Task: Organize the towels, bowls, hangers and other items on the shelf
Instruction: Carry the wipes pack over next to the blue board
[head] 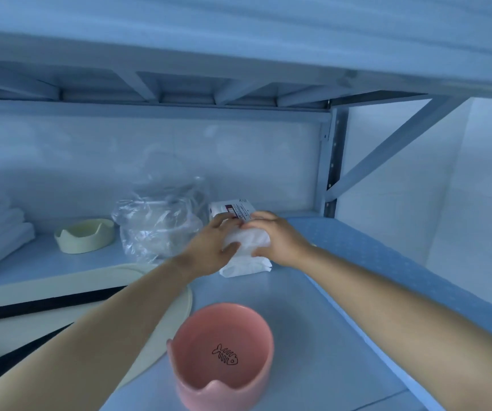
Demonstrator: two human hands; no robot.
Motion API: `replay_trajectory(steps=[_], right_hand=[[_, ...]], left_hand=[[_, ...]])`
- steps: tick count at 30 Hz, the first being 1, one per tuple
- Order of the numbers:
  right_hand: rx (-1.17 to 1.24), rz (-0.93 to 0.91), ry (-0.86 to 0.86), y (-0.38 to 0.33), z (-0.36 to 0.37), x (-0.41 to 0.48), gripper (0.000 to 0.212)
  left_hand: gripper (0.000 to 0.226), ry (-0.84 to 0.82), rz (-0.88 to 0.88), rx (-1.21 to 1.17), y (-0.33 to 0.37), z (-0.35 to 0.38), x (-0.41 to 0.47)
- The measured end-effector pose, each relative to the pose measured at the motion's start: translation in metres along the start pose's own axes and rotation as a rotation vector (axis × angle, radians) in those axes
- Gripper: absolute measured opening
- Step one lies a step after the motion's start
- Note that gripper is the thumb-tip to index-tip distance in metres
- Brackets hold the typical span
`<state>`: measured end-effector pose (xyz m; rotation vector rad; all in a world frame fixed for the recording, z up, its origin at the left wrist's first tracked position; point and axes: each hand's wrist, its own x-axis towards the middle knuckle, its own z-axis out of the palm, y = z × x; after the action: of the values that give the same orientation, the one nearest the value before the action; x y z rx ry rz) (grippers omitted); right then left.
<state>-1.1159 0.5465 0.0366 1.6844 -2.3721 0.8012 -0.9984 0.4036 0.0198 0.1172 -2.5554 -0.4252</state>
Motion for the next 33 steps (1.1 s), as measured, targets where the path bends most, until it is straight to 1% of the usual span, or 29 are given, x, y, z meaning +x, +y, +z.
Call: replay_trajectory(steps=[7,10,11,12,14,16,18,21,25,28,33], right_hand=[[-0.075,-0.044,-0.009,0.007,-0.001,0.003,0.054],[-0.209,-0.057,0.020,0.005,0.003,0.001,0.052],[-0.248,-0.056,0.029,0.003,0.003,0.000,0.051],[-0.278,-0.055,0.034,0.001,0.004,0.000,0.050],[-0.323,-0.052,0.034,-0.004,0.004,0.003,0.048],[-0.351,-0.042,0.036,-0.008,0.004,0.005,0.047],[-0.392,-0.040,0.007,-0.010,0.005,0.005,0.052],[-0.515,-0.036,-0.047,-0.010,0.015,0.002,0.063],[-0.633,-0.009,-0.006,-0.011,0.028,0.010,0.059],[-0.600,0.032,0.014,-0.008,0.031,0.022,0.056],[-0.526,0.069,0.044,0.004,0.038,0.037,0.056]], left_hand=[[0.047,0.120,-0.033,0.072,-0.004,0.010,0.000],[0.042,0.263,0.057,0.150,-0.003,0.009,-0.009],[0.041,0.278,0.105,0.169,-0.003,0.008,-0.012],[0.043,0.263,0.143,0.184,-0.004,0.007,-0.015],[0.056,0.194,0.191,0.223,-0.008,0.007,-0.020],[0.067,0.145,0.189,0.267,-0.011,0.010,-0.021],[0.068,0.146,0.180,0.282,-0.012,0.014,-0.021],[0.064,0.165,0.196,0.298,-0.018,0.019,-0.017],[0.063,0.115,0.145,0.289,-0.029,0.023,-0.007],[0.070,0.034,0.087,0.339,-0.034,0.022,0.005],[0.075,0.009,0.059,0.485,-0.043,0.024,0.021]])
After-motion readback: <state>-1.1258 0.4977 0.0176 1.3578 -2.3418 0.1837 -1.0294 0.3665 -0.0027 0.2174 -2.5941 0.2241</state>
